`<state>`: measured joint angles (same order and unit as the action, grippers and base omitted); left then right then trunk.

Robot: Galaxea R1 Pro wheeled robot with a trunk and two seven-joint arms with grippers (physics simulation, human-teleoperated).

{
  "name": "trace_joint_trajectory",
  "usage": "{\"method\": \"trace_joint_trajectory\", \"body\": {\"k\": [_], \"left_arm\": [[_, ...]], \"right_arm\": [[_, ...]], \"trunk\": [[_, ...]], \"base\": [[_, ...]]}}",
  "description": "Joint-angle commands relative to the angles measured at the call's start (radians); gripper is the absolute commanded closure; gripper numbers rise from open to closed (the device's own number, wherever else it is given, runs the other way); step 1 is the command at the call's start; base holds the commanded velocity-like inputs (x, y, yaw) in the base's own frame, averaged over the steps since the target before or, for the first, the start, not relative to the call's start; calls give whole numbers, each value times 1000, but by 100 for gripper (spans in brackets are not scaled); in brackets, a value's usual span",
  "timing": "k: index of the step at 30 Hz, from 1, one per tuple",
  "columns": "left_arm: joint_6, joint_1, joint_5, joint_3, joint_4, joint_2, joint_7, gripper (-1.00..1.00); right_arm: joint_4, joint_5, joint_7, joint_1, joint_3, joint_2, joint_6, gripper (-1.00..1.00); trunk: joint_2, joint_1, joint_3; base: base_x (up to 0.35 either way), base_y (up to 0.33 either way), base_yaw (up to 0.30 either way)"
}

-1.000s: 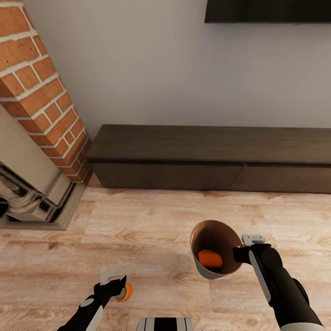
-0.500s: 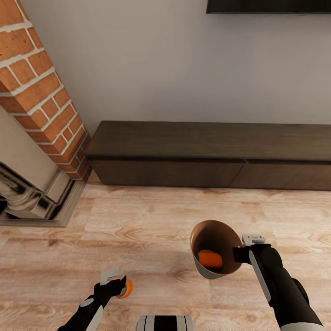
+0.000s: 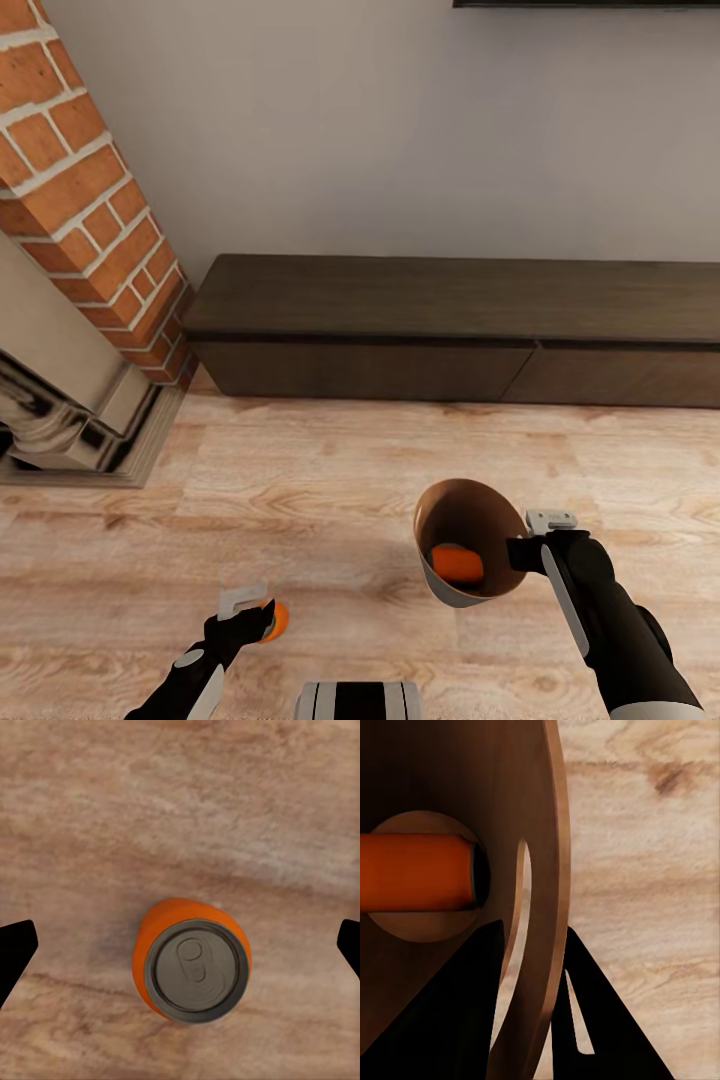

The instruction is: Put the three can of soda from the living room inside the tash can in the kitchen.

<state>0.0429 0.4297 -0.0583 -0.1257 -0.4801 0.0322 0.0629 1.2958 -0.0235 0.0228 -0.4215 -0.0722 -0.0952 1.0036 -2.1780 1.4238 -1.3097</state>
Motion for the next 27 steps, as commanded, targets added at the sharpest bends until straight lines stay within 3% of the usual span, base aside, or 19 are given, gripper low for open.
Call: {"method": "trace_joint_trajectory", "body": {"k": [1,9,21,27], "left_arm": [[0,0,0,0,0,0,0,-100],[0,0,0,0,0,0,0,-100],[0,0,0,0,0,0,0,-100],[0,0,0,1,0,0,0,-100]], "right_arm": [[0,12,-3,0,0,0,0,100],[0,12,-3,0,0,0,0,100],[0,13,-3,0,0,0,0,100],[0,13,-3,0,0,0,0,100]], "trunk": [[0,0,-1],[0,0,-6],[-84,46,-44],[-84,46,-44]], "base": [[0,0,0],[0,0,0],[0,0,0],[0,0,0]]}}
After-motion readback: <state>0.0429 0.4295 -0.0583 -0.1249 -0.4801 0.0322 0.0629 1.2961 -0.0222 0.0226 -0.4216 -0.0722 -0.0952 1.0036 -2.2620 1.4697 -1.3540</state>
